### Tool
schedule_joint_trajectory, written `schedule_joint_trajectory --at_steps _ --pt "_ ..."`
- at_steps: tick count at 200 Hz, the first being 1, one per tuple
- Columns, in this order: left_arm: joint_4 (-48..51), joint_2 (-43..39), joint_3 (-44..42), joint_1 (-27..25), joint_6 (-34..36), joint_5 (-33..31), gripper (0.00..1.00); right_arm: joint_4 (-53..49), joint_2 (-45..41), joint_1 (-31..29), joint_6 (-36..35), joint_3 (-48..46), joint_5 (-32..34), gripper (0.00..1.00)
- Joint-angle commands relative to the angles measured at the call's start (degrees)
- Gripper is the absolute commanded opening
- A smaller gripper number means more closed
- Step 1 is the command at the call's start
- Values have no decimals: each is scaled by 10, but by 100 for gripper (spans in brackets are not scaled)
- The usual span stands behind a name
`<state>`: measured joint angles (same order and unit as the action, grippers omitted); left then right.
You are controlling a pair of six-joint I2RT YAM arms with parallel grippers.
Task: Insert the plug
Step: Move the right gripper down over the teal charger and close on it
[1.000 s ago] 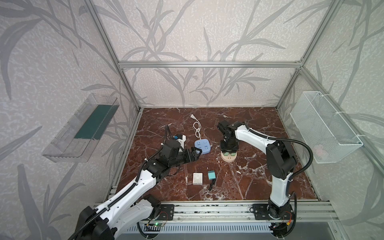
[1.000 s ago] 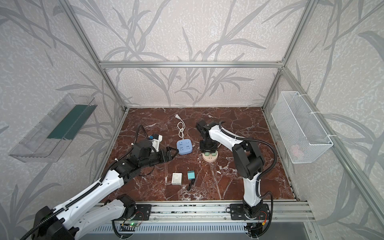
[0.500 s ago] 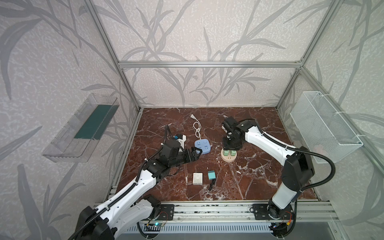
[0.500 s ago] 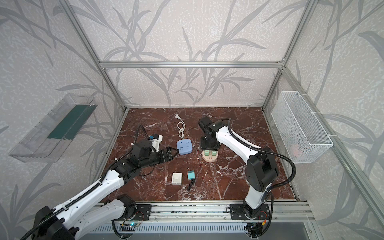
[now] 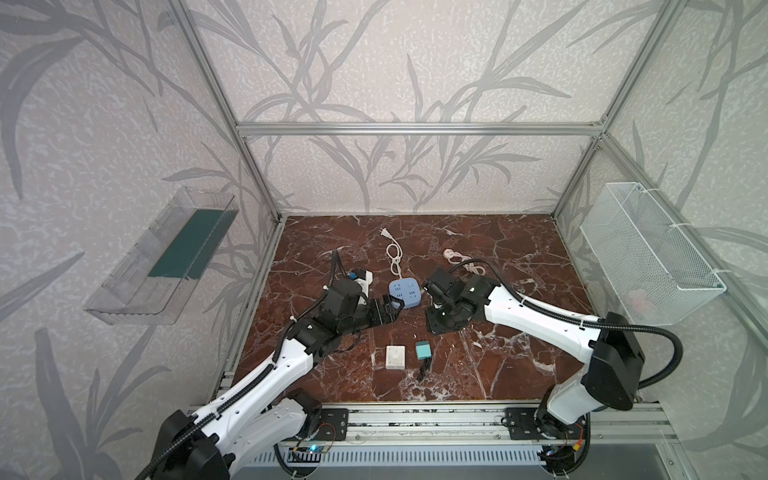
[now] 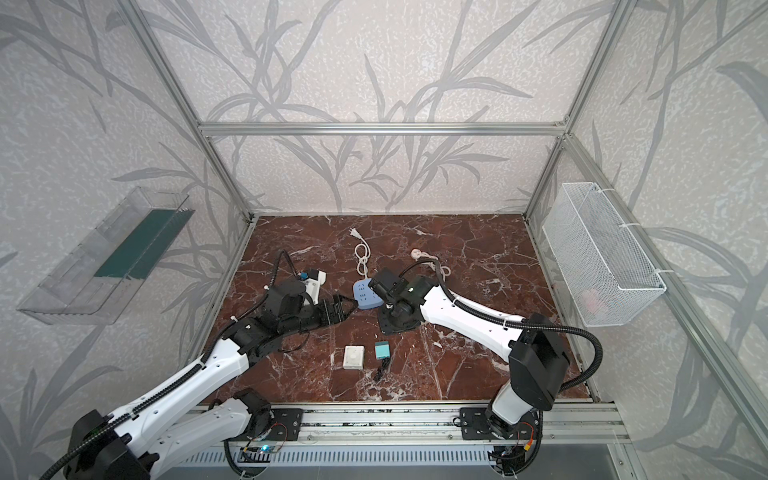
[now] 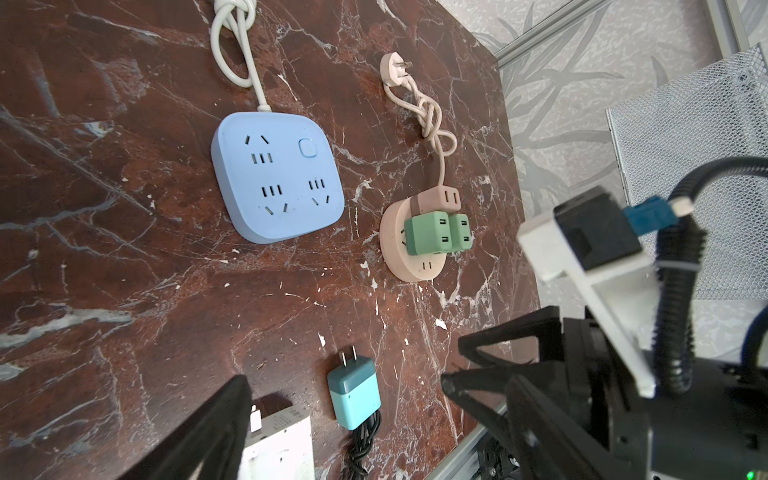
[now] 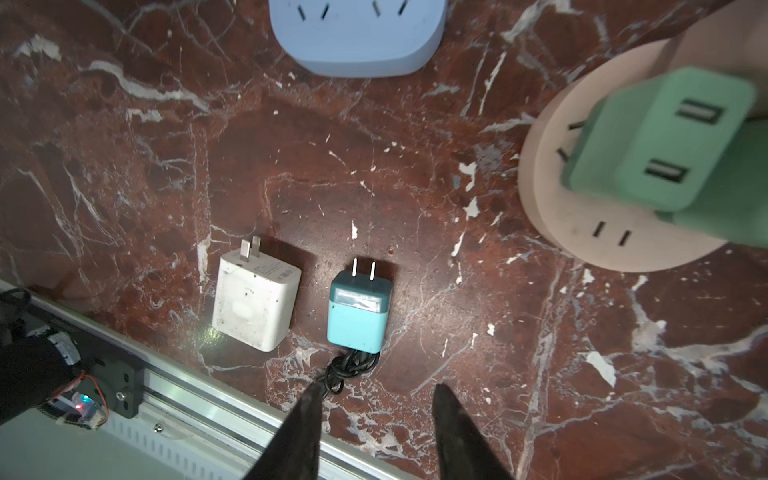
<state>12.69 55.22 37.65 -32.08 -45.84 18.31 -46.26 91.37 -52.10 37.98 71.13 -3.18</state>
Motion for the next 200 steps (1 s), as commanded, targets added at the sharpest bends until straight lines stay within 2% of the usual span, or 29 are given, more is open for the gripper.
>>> schedule_joint_trajectory --at_steps 1,75,133,200 --pt "20 1 -5 4 1 0 93 33 8 -15 27 -21 -3 47" --pt "27 -19 -19 4 -11 -13 93 73 79 -48 42 -52 -15 52" --pt "33 -26 -24 4 -13 -16 92 78 99 -50 42 -56 -22 57" --pt "29 -28 -30 7 -16 -16 93 85 115 -53 47 -58 -25 57"
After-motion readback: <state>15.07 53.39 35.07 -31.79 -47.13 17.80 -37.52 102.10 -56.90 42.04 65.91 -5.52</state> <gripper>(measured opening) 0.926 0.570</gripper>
